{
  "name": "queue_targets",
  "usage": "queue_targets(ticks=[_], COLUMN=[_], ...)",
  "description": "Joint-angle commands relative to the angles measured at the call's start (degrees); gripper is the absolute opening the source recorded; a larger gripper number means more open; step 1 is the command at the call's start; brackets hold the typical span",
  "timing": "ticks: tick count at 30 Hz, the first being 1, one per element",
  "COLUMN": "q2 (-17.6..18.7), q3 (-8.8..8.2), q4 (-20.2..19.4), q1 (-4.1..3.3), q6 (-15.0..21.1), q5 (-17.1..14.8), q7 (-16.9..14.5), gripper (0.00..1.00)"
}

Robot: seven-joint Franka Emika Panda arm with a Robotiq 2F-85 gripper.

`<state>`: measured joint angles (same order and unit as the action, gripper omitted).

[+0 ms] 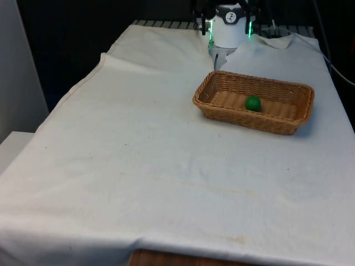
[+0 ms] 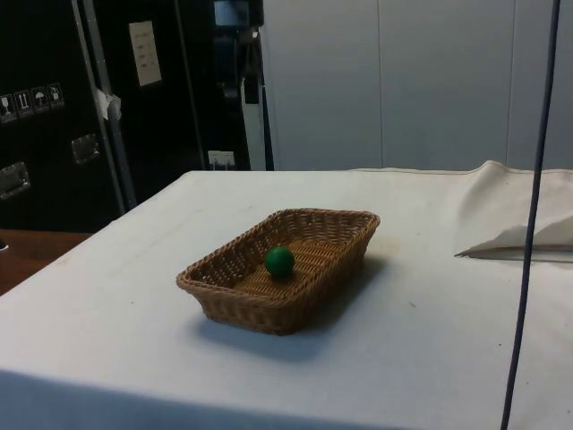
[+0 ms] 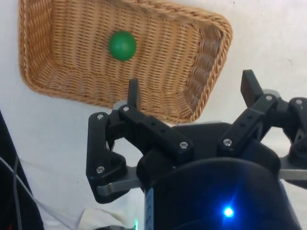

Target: Pick up the ball and place it into the basket.

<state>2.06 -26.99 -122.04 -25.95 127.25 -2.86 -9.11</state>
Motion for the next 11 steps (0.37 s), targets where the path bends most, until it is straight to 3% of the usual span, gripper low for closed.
queue_targets(ticks=[1, 11], q2=[-0.1, 0.1], q3=[-0.11, -0.40], q4=[0.4, 1.2], q1=[0.06, 0.17], q6=[-1.0, -1.9], q5=[0.6, 0.0], q7=[0.6, 1.3], gripper=[1.00, 1.00])
